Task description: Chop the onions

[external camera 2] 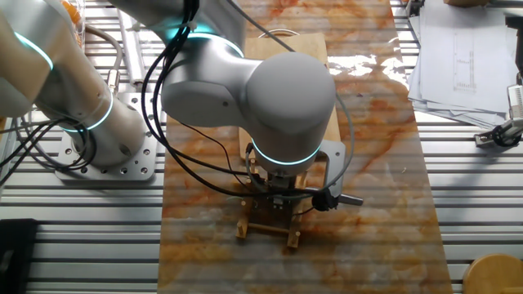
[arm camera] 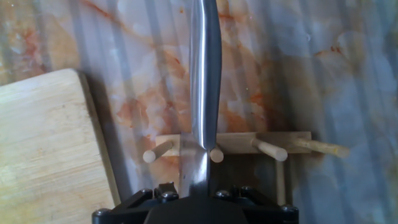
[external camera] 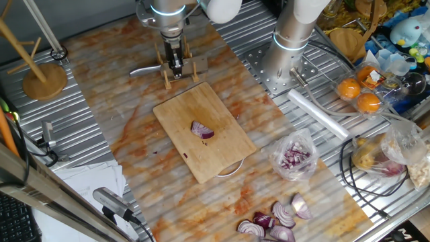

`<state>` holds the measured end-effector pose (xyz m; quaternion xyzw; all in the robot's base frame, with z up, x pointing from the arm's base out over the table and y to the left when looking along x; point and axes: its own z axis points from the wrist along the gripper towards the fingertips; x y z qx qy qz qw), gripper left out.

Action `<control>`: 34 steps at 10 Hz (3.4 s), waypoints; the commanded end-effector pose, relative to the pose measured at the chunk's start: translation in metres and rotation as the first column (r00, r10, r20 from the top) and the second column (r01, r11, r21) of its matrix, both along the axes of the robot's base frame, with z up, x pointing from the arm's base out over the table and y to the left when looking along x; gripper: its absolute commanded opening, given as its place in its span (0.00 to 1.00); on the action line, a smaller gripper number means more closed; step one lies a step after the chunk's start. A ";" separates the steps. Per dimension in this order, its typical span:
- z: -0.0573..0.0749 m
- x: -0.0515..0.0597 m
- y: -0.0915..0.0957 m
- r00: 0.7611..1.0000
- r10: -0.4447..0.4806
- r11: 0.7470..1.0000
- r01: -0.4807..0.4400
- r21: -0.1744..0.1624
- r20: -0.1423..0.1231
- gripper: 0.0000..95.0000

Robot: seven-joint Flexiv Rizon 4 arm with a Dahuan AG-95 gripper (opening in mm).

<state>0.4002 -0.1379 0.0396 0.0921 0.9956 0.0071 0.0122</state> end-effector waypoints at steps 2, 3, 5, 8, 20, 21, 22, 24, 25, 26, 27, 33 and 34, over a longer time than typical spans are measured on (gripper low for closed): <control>-0.002 0.000 0.000 1.000 0.001 1.000 -0.001 -0.002 0.001 0.20; -0.002 0.000 0.000 1.000 0.001 1.000 -0.001 -0.003 0.002 0.20; -0.002 0.001 0.000 1.000 0.000 1.000 0.000 -0.006 0.004 0.20; -0.002 0.002 -0.001 1.000 0.001 1.000 -0.001 -0.006 0.013 0.20; -0.004 0.002 0.000 1.000 0.002 1.000 -0.002 -0.004 0.019 0.20; -0.004 0.002 0.000 1.000 0.003 1.000 -0.003 -0.006 0.020 0.20; -0.004 0.002 0.000 1.000 0.004 1.000 -0.003 -0.007 0.020 0.20; -0.004 0.002 0.000 1.000 0.002 1.000 -0.002 -0.007 0.020 0.00; -0.004 0.002 0.000 1.000 -0.001 1.000 0.001 -0.003 0.021 0.00; -0.003 0.002 0.000 1.000 -0.002 1.000 0.002 -0.002 0.023 0.00; -0.003 0.002 0.000 1.000 0.000 1.000 0.000 -0.004 0.023 0.00; 0.001 0.003 -0.002 1.000 0.011 1.000 -0.011 -0.011 0.027 0.00; 0.000 0.003 -0.001 1.000 0.012 1.000 -0.012 -0.015 0.028 0.00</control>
